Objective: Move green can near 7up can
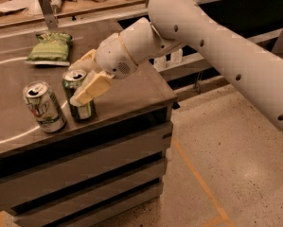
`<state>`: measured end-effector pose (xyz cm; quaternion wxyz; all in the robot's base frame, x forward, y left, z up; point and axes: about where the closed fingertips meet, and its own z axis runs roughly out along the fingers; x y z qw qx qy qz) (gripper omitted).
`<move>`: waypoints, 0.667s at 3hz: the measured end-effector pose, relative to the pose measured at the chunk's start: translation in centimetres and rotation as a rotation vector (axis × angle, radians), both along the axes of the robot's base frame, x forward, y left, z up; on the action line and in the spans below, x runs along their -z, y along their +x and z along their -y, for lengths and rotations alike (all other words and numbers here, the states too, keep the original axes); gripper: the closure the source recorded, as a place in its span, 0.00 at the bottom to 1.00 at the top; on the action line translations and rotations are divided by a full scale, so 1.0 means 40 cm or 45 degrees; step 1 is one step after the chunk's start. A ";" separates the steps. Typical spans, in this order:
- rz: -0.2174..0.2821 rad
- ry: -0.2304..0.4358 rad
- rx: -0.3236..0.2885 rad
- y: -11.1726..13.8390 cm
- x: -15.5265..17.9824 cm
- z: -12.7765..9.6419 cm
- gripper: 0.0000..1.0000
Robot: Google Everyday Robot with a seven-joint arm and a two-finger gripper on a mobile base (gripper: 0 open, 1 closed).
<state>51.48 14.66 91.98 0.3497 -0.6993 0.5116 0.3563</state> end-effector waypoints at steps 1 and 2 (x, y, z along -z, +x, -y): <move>-0.053 -0.003 0.004 0.016 0.028 -0.019 0.00; -0.087 -0.011 0.010 0.021 0.050 -0.024 0.00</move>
Offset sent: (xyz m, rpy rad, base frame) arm 0.0135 0.0080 -0.0298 -0.0165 0.1009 -0.0236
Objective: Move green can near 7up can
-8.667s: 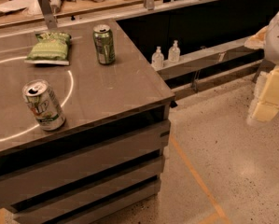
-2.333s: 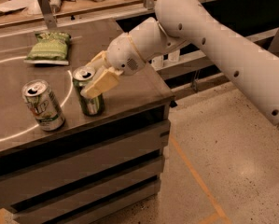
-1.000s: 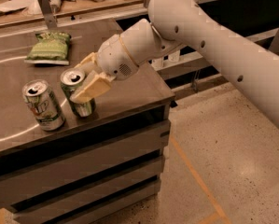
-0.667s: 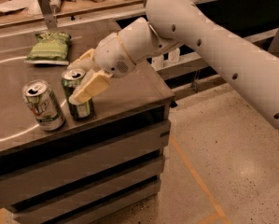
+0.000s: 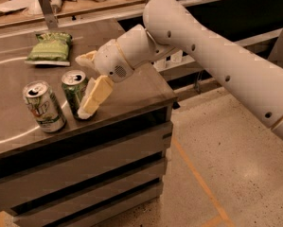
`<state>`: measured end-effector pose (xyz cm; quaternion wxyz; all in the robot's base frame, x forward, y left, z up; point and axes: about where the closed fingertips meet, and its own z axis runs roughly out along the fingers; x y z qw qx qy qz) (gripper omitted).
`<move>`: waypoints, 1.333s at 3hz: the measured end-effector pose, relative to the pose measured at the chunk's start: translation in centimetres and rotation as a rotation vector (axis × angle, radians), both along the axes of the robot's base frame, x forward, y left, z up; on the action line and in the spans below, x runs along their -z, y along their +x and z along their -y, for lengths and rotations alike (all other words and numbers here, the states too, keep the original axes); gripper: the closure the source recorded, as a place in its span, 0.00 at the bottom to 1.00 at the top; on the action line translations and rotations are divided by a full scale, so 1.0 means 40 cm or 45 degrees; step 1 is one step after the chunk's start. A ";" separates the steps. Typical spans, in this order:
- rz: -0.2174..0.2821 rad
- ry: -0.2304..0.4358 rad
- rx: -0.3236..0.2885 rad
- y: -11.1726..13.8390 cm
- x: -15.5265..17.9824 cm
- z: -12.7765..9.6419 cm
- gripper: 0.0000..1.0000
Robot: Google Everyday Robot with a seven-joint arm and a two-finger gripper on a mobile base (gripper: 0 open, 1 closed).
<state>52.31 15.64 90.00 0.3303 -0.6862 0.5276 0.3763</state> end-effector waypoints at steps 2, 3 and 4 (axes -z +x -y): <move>0.072 -0.063 0.131 0.028 -0.029 0.132 0.00; 0.111 -0.117 0.262 0.045 -0.045 0.295 0.00; 0.122 -0.142 0.335 0.053 -0.051 0.392 0.00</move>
Offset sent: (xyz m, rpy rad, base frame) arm 0.0336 -0.1564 0.0369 -0.1340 -0.1617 -0.2942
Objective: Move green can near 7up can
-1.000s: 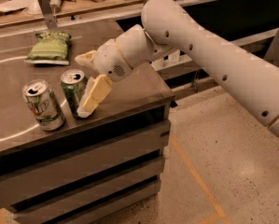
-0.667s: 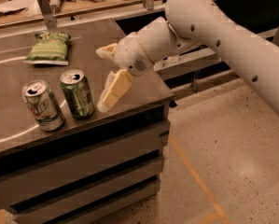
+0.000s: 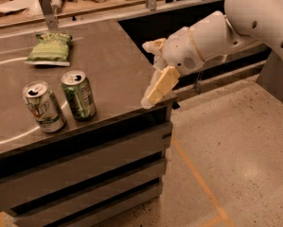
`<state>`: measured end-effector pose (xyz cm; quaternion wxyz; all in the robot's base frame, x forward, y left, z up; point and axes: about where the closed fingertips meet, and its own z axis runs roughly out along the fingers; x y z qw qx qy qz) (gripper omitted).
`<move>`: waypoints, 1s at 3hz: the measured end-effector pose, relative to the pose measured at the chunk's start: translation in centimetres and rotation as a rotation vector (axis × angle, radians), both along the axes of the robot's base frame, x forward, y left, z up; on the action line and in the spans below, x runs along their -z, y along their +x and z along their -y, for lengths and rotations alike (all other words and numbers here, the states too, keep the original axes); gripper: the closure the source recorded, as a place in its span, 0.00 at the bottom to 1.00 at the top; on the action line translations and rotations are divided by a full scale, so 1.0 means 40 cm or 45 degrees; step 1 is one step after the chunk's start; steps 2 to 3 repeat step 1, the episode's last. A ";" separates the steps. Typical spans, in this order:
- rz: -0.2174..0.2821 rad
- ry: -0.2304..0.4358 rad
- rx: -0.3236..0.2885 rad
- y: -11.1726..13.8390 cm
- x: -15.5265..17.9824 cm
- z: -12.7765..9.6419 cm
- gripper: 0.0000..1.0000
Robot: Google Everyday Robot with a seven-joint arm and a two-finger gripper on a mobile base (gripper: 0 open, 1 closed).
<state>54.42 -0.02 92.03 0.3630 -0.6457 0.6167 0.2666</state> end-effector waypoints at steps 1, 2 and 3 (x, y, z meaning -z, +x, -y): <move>0.000 0.000 0.000 0.000 0.000 0.000 0.00; 0.000 0.000 0.000 0.000 0.000 0.000 0.00; 0.000 0.000 0.000 0.000 0.000 0.000 0.00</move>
Offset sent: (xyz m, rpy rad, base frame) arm 0.0000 0.0000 0.0000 0.0000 0.0000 0.0000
